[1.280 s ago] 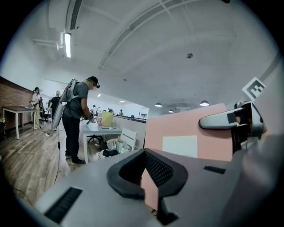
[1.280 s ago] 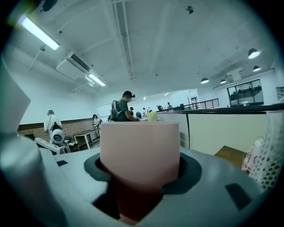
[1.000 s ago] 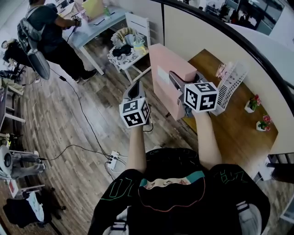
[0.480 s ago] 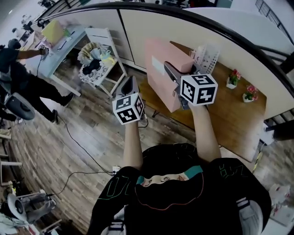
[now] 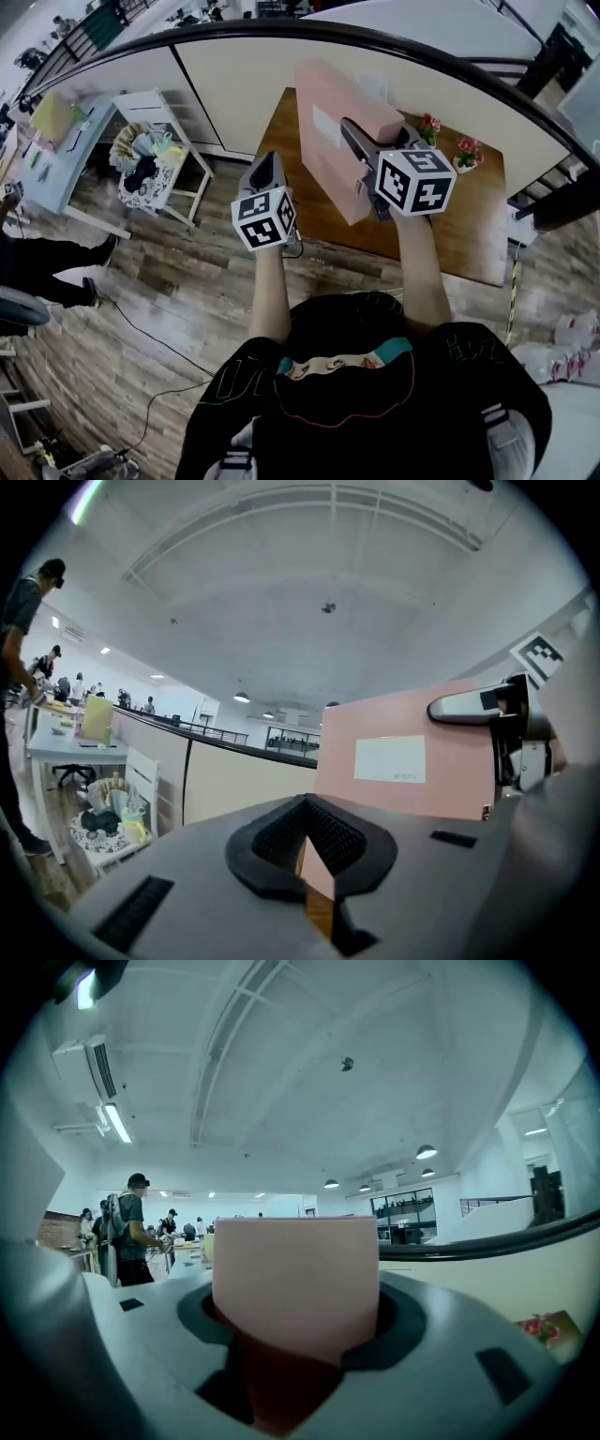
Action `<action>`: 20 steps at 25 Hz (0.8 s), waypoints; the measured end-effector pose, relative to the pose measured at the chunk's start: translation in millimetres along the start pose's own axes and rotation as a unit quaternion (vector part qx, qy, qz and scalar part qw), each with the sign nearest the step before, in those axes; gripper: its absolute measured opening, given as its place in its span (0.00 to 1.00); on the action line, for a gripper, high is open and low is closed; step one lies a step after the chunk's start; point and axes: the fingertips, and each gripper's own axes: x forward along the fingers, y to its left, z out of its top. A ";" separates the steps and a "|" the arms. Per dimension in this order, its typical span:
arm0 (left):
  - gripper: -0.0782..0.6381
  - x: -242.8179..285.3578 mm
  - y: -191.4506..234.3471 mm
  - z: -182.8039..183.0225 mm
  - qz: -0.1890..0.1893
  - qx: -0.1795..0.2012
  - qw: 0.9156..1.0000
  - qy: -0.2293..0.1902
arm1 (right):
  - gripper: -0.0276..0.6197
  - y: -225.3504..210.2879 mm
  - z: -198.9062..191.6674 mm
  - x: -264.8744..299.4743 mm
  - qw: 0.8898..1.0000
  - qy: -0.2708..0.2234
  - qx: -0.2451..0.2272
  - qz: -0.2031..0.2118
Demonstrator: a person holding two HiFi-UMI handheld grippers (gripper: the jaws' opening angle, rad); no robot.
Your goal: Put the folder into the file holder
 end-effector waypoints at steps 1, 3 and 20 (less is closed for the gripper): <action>0.11 3.0 -6.7 0.1 -0.009 0.001 1.000 0.001 | 0.48 -5.7 2.8 -5.9 1.000 -0.003 0.000 -0.010; 0.11 7.4 -17.0 0.9 -0.026 0.003 1.000 0.002 | 0.48 -14.4 7.2 -15.9 1.000 -0.009 0.001 -0.028; 0.11 28.0 -70.4 -3.6 -0.117 0.011 0.993 0.016 | 0.48 -76.7 12.5 -71.8 0.984 -0.015 0.014 -0.174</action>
